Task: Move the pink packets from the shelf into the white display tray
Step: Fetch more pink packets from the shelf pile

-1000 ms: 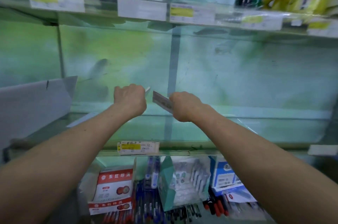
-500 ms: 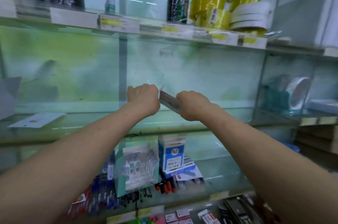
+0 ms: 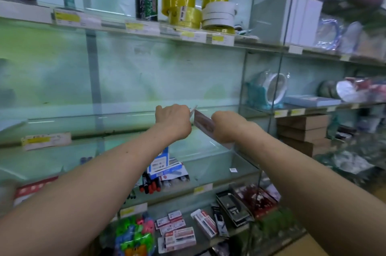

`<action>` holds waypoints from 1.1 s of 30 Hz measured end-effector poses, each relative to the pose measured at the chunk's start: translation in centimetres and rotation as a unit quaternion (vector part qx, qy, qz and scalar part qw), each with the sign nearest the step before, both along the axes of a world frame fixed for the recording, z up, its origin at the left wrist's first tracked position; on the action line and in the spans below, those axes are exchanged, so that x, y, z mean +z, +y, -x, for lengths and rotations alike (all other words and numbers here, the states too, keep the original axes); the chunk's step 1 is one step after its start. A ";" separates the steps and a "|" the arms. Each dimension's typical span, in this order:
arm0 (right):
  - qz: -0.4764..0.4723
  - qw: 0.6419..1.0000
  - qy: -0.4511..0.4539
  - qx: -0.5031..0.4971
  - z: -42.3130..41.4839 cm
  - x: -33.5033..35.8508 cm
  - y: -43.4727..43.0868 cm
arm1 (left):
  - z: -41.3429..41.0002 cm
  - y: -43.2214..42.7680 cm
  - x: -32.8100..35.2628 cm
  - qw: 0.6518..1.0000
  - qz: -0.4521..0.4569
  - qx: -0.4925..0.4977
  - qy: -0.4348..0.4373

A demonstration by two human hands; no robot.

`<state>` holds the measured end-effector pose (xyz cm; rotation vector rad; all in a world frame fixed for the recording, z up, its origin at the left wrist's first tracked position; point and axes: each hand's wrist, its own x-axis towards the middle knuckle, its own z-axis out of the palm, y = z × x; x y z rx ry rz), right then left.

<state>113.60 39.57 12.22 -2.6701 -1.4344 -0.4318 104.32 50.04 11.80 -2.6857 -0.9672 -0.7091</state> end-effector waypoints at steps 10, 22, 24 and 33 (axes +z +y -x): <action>0.064 0.991 0.048 -0.104 -0.2 -2.8 -7.9 | -3.0 -5.6 -3.6 0.995 -0.011 -0.073 0.066; 0.108 0.950 0.128 -0.264 0.9 -7.5 -15.5 | -6.3 -11.4 -7.5 0.962 0.031 -0.236 0.136; 0.118 0.938 0.138 -0.294 1.4 -8.1 -16.9 | -7.0 -12.5 -8.3 0.955 0.033 -0.257 0.142; 0.097 0.902 0.142 -0.396 2.3 -9.4 -25.0 | -8.7 -19.7 -9.5 0.925 0.001 -0.336 0.178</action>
